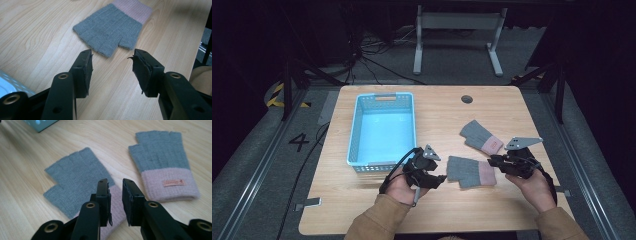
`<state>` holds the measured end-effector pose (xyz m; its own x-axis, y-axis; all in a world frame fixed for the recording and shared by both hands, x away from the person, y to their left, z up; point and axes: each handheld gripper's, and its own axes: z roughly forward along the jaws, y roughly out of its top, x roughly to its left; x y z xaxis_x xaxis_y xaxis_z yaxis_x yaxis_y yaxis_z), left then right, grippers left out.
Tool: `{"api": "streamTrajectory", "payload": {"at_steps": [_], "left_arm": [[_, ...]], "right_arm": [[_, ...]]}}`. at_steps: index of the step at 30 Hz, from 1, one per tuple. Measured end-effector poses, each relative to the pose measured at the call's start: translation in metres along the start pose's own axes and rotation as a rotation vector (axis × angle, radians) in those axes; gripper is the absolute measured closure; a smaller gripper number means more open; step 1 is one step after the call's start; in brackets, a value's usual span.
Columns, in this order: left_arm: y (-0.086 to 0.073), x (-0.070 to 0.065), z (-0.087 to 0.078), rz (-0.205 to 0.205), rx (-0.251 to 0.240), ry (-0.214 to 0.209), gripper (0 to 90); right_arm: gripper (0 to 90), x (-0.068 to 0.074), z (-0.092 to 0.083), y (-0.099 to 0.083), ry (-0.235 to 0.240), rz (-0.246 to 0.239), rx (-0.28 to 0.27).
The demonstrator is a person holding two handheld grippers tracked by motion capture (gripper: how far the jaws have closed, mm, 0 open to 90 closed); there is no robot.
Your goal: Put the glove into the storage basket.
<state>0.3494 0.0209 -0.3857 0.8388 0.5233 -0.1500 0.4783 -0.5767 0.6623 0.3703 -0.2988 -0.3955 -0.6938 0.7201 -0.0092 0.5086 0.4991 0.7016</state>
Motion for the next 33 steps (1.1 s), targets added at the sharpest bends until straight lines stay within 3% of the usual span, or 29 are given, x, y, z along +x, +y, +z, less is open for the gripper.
{"api": "streamTrajectory", "payload": {"at_steps": [3,15,26,33], "left_arm": [[-0.001,0.001,0.000,-0.001,0.002,0.004,50.0],[-0.004,0.003,-0.004,-0.019,-0.003,0.016,49.0],[-0.014,0.005,-0.007,-0.035,0.029,0.034,45.9],[-0.025,0.006,-0.014,-0.056,0.034,0.065,44.9]], "right_arm": [[69.5,-0.004,-0.003,0.000,-0.013,0.025,-0.026],[56.5,-0.018,0.001,0.013,-0.020,0.078,-0.031],[48.2,-0.049,0.021,0.032,-0.048,0.108,-0.008],[42.7,-0.061,0.036,0.044,-0.056,0.089,0.003]]}}
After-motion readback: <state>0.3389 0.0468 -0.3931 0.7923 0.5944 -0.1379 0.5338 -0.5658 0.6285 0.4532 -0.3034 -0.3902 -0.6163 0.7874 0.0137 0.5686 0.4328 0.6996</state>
